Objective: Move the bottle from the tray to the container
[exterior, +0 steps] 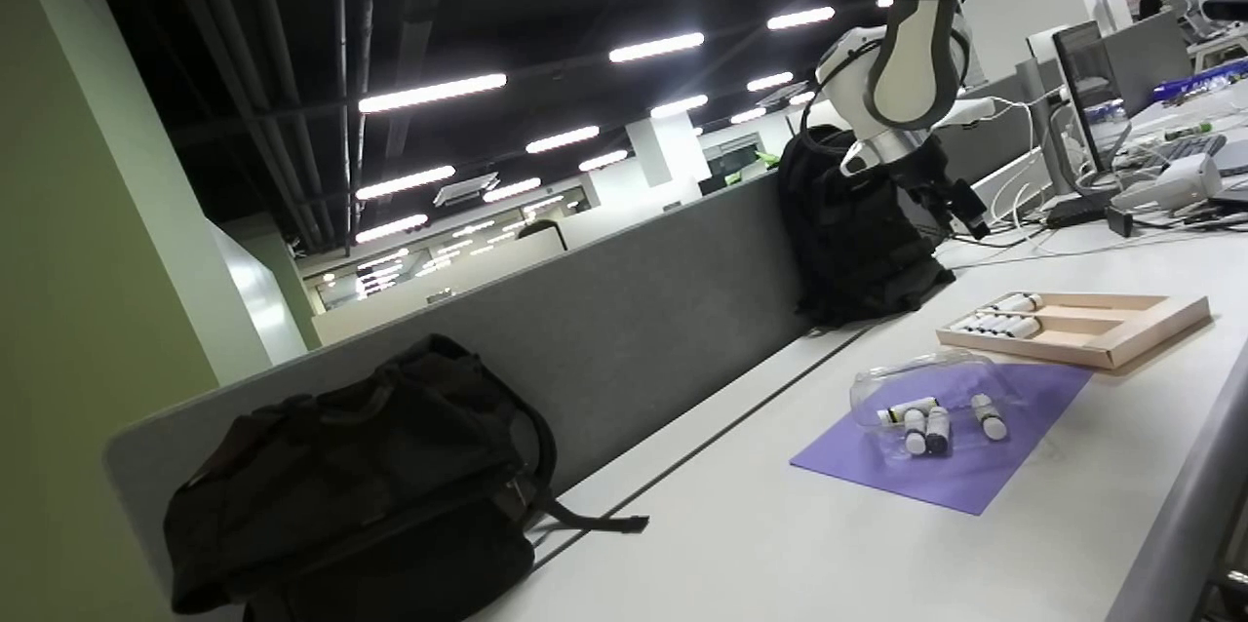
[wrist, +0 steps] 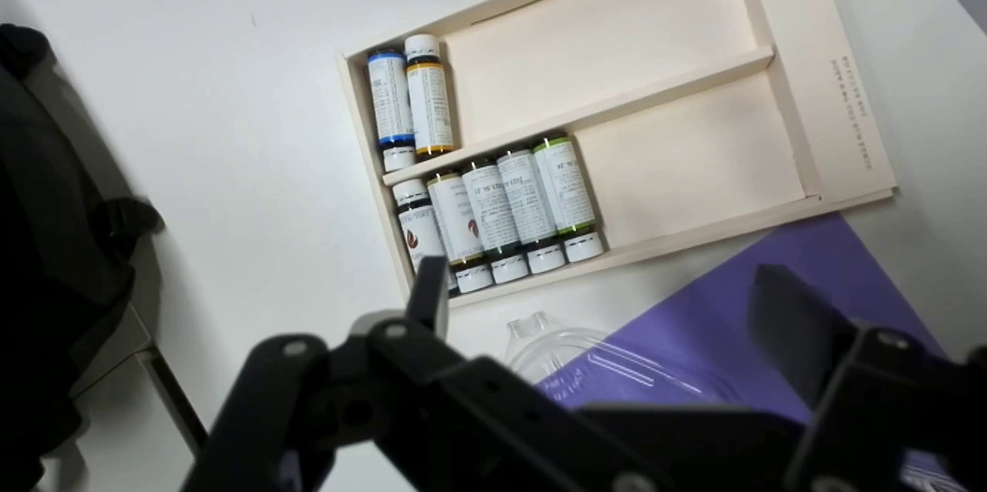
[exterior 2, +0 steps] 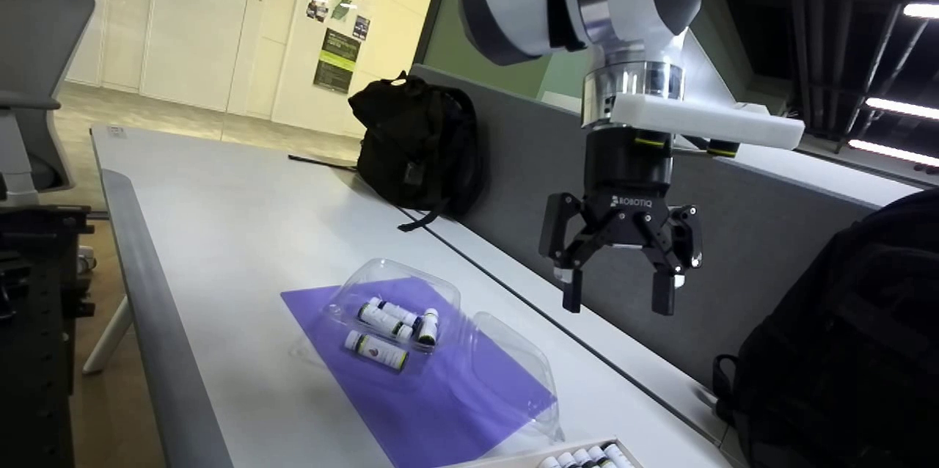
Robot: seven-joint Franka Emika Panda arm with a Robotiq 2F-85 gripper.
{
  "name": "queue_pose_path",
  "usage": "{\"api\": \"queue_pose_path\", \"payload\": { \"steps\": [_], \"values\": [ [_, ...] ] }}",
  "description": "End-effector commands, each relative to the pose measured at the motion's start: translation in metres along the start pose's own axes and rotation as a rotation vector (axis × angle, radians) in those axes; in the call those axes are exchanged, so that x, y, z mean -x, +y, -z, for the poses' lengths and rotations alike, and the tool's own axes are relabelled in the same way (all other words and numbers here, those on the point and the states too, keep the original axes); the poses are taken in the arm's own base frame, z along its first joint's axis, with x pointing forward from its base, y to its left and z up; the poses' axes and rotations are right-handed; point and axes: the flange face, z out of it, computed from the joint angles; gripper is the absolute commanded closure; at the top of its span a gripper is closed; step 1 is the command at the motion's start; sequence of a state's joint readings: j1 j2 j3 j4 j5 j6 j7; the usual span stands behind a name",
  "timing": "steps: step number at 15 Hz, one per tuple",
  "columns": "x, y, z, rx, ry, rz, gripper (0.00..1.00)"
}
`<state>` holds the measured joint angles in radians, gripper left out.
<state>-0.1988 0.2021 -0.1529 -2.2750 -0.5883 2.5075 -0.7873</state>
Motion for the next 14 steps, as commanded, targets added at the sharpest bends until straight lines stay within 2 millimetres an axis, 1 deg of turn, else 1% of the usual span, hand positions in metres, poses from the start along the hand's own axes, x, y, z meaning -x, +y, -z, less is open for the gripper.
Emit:
{"api": "queue_pose_path", "payload": {
  "steps": [1, 4, 8, 10, 12, 14],
  "values": [
    [-0.001, -0.002, -0.020, 0.026, 0.005, 0.041, 0.00],
    [-0.003, -0.007, -0.051, 0.067, 0.044, 0.101, 0.00],
    [-0.008, -0.021, -0.090, 0.019, 0.107, 0.121, 0.00],
    [-0.006, -0.029, -0.108, -0.011, 0.116, 0.133, 0.00],
    [-0.003, -0.034, -0.124, -0.017, 0.127, 0.149, 0.00],
    [-0.001, -0.038, -0.134, -0.013, 0.154, 0.156, 0.00]
  ]
}}
